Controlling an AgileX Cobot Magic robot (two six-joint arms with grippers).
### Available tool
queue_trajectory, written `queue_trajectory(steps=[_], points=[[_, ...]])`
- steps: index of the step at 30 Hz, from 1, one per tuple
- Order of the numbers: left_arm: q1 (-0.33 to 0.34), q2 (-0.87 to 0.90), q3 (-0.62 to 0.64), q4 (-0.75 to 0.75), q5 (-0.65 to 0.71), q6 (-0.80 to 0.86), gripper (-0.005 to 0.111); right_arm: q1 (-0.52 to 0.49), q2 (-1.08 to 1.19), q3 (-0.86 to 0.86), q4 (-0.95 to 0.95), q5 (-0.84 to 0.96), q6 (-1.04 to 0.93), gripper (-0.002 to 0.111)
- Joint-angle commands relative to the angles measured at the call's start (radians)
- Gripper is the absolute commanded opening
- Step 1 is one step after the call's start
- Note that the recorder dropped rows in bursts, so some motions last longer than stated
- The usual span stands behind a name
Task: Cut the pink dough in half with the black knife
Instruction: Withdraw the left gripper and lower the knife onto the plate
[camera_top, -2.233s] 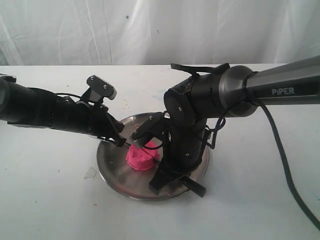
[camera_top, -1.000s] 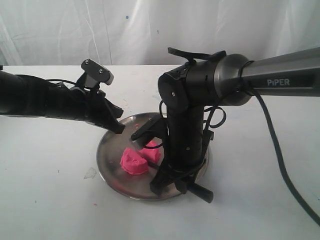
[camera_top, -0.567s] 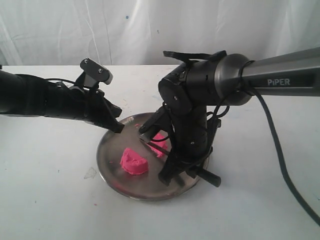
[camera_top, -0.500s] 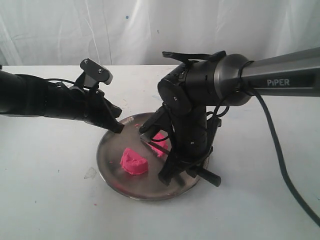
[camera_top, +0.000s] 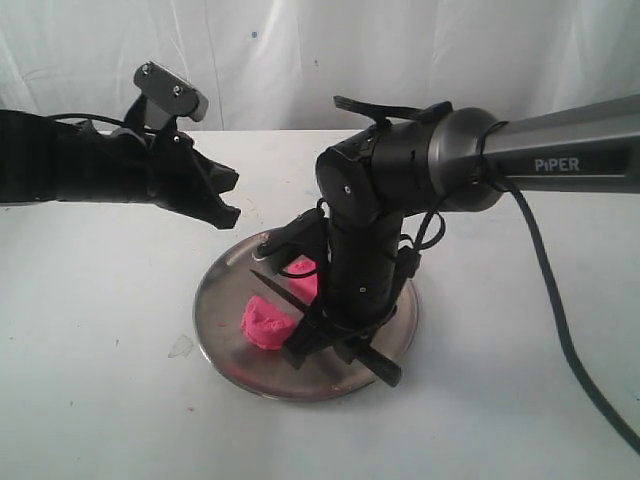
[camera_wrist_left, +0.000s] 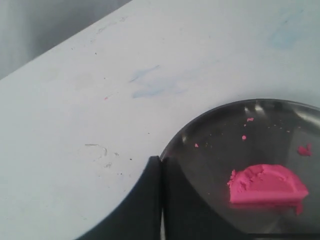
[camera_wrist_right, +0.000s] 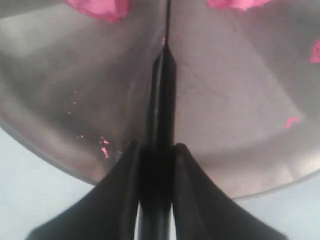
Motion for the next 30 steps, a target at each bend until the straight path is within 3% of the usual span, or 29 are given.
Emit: queue_trajectory(steps=[1, 14, 16, 21, 23, 30], points=[[-0.003, -0.078, 0.046, -0.021, 0.023, 0.035, 0.002, -0.009, -0.003, -0.004, 0.023, -0.037, -0.024, 0.000], [-0.003, -0.165, 0.082, -0.021, 0.039, 0.034, 0.002, -0.009, 0.041, -0.004, 0.075, -0.071, -0.052, 0.001], [-0.003, -0.172, 0.082, -0.021, 0.039, 0.034, 0.002, -0.009, 0.043, -0.004, 0.066, -0.069, -0.052, 0.006], [-0.003, -0.201, 0.084, -0.021, 0.039, 0.016, 0.002, -0.009, 0.043, -0.004, 0.042, -0.065, -0.036, 0.037], [-0.003, -0.223, 0.095, -0.021, 0.039, 0.011, 0.002, -0.009, 0.041, -0.004, 0.020, -0.065, -0.020, 0.044], [-0.003, -0.338, 0.144, -0.021, 0.036, 0.004, 0.002, -0.009, -0.033, -0.004, 0.001, -0.073, -0.011, 0.046]])
